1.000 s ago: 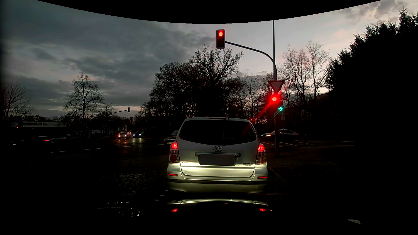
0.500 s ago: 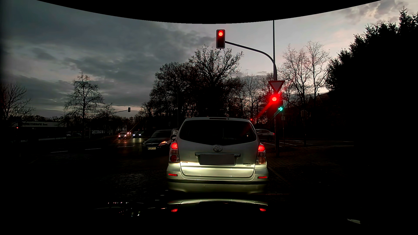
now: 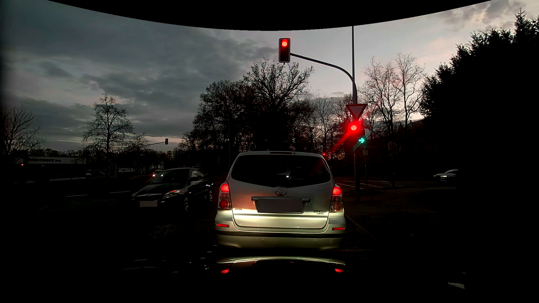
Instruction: Follow the waypoints while adhering to traffic rules and regulations
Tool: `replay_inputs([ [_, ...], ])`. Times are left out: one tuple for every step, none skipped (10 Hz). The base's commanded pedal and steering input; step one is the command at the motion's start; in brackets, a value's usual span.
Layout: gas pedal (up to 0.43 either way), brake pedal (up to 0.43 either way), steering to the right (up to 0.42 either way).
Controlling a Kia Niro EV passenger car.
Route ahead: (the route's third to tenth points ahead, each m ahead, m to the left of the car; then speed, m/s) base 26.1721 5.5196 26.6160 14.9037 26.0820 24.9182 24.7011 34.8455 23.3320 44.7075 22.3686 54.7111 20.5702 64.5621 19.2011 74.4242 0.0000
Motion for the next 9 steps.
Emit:
replay_inputs([
  [0.000,0.341,-0.001],
  [0.000,0.341,0.000],
  [0.000,0.341,-0.001],
  [0.000,0.341,0.000],
  [0.000,0.341,0.000],
  [0.000,0.341,-0.001],
  [0.000,0.341,0.000],
  [0.000,0.341,0.000],
  [0.000,0.341,0.000],
])
